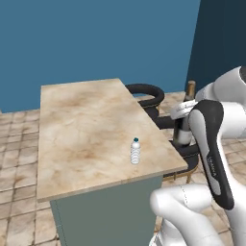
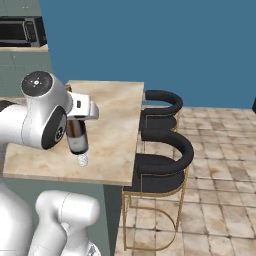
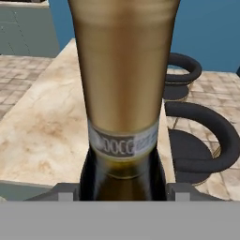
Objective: Move the drinks to the dining counter.
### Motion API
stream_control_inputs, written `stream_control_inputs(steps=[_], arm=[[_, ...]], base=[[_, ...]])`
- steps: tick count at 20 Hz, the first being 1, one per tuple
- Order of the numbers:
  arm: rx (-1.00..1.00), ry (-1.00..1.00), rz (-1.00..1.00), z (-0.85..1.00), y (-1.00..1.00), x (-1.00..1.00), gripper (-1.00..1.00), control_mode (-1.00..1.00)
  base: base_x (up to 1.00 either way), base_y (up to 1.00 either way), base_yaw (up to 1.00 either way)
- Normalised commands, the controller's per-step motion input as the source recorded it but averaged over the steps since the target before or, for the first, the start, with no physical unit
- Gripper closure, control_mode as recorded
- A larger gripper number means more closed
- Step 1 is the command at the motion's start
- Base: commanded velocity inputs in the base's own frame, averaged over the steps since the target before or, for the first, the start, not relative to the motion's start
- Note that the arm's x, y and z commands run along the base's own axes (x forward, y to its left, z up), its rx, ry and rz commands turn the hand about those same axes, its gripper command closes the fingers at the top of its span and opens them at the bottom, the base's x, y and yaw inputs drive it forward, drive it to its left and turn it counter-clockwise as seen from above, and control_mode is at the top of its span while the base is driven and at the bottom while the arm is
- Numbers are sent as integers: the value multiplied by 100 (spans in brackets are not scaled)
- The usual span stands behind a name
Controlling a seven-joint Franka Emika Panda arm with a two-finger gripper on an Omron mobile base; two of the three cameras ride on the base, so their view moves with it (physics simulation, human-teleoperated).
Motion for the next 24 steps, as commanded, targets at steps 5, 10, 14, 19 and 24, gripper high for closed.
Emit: stream_control_inputs(steps=[5, 10, 14, 19, 24], arm=[[0, 12, 7, -22, -20, 41, 100, -100], [0, 1, 2, -29, -20, 34, 100, -100], [0, -7, 2, -30, -8, 28, 100, -100], [0, -7, 0, -28, -1, 31, 100, -100], [1, 1, 2, -33, -7, 39, 100, -100]], base=[[0, 0, 0], [0, 0, 0], [0, 0, 0], [0, 0, 0], [0, 0, 0]])
